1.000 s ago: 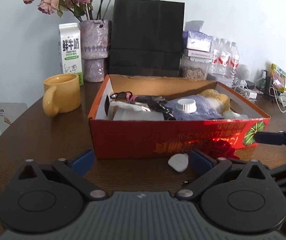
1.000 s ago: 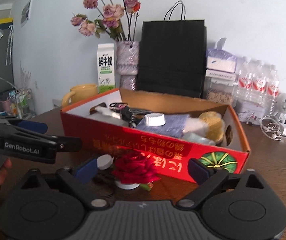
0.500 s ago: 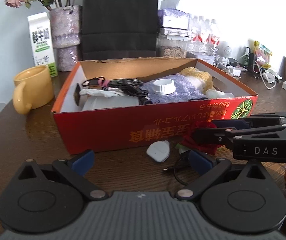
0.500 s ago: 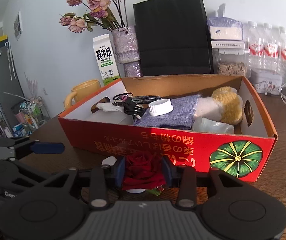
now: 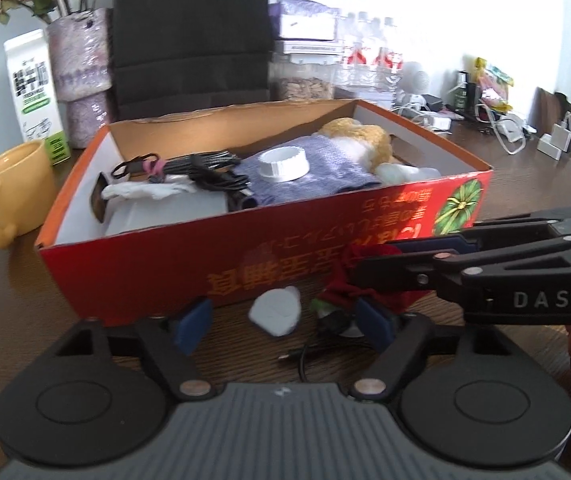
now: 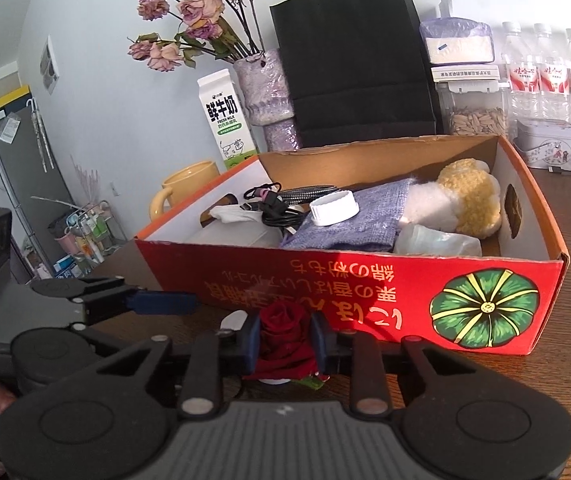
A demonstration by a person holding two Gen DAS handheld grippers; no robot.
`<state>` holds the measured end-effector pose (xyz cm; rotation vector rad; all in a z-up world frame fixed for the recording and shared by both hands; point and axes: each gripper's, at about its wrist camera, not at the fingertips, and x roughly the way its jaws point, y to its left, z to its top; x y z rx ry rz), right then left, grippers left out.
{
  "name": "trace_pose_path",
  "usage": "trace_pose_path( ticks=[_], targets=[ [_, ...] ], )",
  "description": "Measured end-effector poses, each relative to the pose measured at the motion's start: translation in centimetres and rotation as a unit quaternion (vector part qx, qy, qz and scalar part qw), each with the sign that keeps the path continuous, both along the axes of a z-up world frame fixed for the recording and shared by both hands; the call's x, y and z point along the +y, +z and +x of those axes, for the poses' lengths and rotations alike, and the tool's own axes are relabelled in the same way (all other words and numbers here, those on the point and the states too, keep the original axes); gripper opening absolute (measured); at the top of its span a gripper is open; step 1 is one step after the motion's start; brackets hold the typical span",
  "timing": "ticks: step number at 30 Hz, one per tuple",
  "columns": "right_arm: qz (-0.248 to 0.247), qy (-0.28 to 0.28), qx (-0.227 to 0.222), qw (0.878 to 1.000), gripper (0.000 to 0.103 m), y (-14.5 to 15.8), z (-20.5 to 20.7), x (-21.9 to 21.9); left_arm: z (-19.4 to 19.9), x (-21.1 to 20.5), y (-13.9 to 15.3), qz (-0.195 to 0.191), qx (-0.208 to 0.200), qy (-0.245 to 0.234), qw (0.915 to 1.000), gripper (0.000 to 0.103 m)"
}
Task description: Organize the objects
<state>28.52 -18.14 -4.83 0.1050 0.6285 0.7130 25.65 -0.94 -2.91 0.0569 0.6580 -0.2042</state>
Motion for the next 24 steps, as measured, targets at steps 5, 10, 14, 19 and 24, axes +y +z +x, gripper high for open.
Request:
trace_pose_path(
  ticks=[5,10,14,19,24],
  targets=[
    [-0.001,-0.006,-0.012,1.000,0.019,0.2,-0.5,0.0,-0.4,-0.3,-0.2,-0.023,0.005,-0.027,0.9994,0.037],
    [0.004,-0.007,-0.018,1.000,0.017,0.4,-0.9,-0.2,-0.9,-1.2,-0.2,-0.011,-0.003,-0.036,0.9993,0.027],
    [0.007,-0.020,-0.031,0.999,0.015,0.6,-1.3,-0.5,-0.7,-1.4,-0.8,-0.001,0.004,-0.032,0.9995,0.021],
    [0.012,-0.038,-0.034,0.999,0.013,0.7,-1.5,-1.4,-0.4,-1.9,-1.2,0.009,0.001,-0.034,0.9994,0.013],
    [0.003,-0.042,-0.032,0.999,0.012,0.5,-1.7,-1.5,0.0,-2.1,-1.5,0.008,-0.002,-0.031,0.9995,0.007]
  ],
)
